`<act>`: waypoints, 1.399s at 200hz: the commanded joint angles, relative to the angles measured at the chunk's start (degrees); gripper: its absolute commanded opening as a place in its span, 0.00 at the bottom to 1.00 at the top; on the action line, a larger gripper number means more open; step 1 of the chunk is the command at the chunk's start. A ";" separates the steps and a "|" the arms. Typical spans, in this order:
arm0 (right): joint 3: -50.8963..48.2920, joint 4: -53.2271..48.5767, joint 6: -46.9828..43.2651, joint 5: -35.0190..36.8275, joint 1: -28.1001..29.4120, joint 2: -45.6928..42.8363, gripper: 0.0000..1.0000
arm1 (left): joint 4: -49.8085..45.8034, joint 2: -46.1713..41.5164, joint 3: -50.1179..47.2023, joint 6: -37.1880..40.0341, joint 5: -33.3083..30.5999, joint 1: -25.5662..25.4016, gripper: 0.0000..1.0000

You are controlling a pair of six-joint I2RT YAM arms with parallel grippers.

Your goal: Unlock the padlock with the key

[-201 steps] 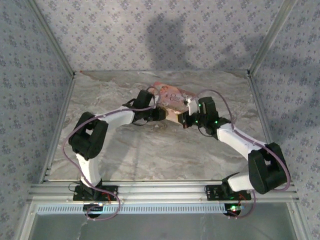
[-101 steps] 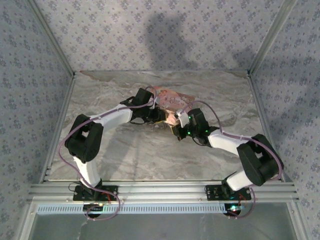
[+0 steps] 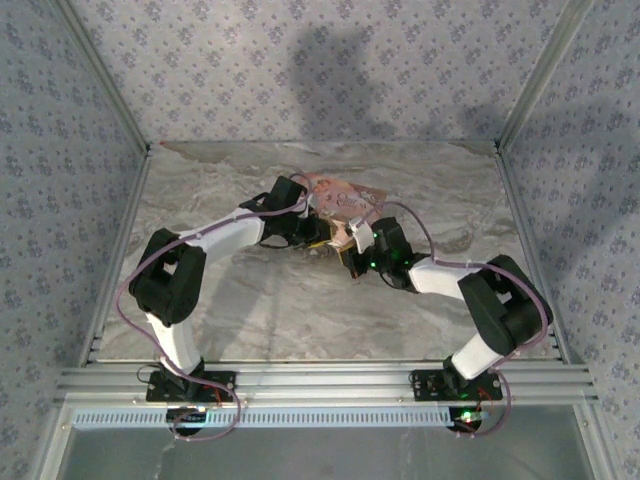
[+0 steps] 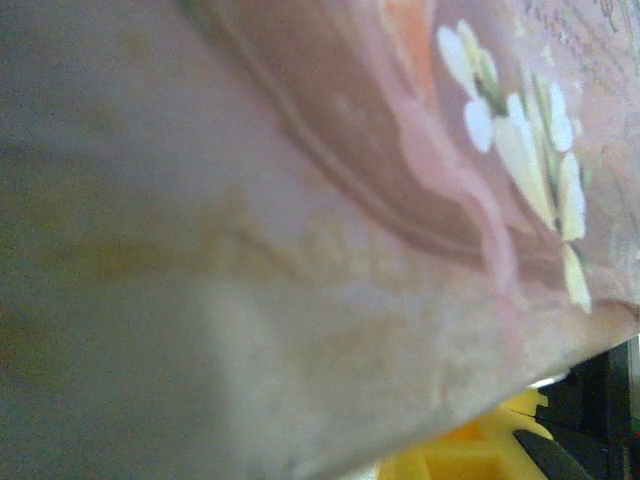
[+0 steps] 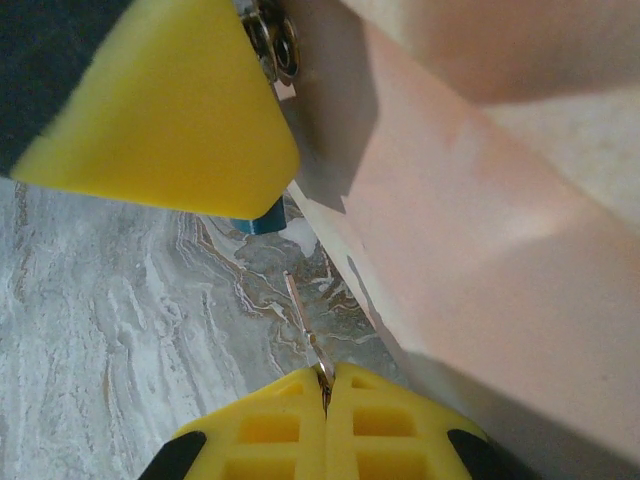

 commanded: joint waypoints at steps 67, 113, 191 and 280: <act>0.48 6.39 2.58 -2.22 0.31 1.46 0.00 | 2.24 -3.98 0.81 -2.38 3.58 -0.53 0.15; 0.38 7.87 3.59 -2.30 0.05 1.63 0.00 | 2.54 -3.98 0.60 -2.72 3.55 -0.55 0.15; -1.50 11.19 6.17 -2.38 -1.25 1.17 0.00 | 2.65 -4.00 0.53 -3.02 3.20 -0.51 0.15; -1.91 13.54 7.48 -3.78 -1.87 1.32 0.00 | 2.82 -3.79 0.57 -3.38 3.37 -0.50 0.15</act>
